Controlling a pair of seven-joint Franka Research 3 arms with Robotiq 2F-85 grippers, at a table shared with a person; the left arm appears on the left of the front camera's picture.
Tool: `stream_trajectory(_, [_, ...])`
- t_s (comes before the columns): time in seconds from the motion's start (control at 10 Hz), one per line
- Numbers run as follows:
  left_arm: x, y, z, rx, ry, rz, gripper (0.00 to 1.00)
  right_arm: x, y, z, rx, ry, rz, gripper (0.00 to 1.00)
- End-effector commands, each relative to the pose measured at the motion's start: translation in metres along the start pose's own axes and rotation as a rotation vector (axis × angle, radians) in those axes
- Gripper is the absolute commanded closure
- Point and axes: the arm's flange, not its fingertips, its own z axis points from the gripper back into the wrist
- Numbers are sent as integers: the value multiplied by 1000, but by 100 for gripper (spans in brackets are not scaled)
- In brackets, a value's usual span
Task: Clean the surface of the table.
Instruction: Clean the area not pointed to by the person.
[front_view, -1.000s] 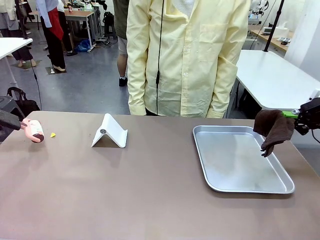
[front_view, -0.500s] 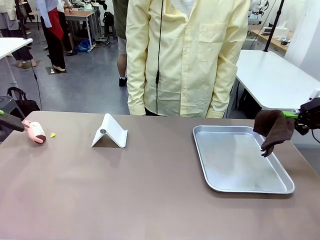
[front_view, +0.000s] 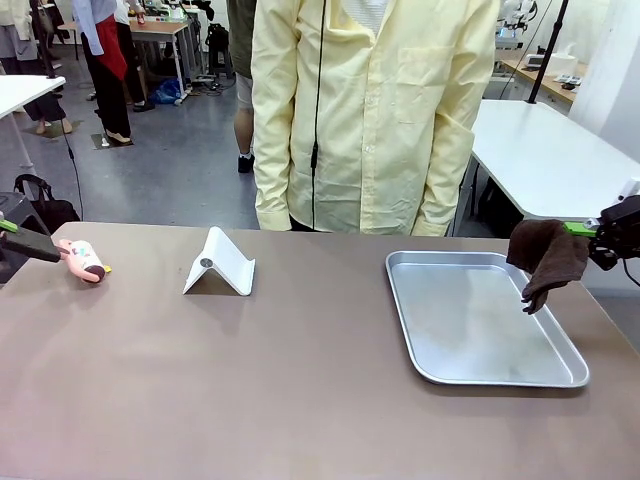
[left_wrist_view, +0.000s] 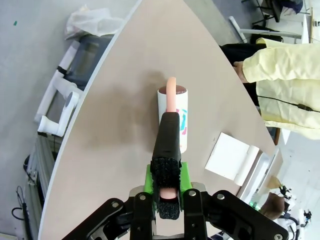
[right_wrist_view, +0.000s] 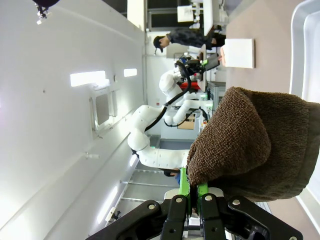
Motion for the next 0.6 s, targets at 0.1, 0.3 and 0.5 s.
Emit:
stream_trajectory(0.1, [7,-11,-27,54,39,9,79,2,3,-2,-1,-8,22,94])
stream_trajectory(0.3, [13,-18,-39,44,45,20,79,2,3,-2,-1,-8,22,94])
stream_trajectory(0.5, [14,-26,-48,-28,40,12,79,2,3,-2,-1,-8,22,94])
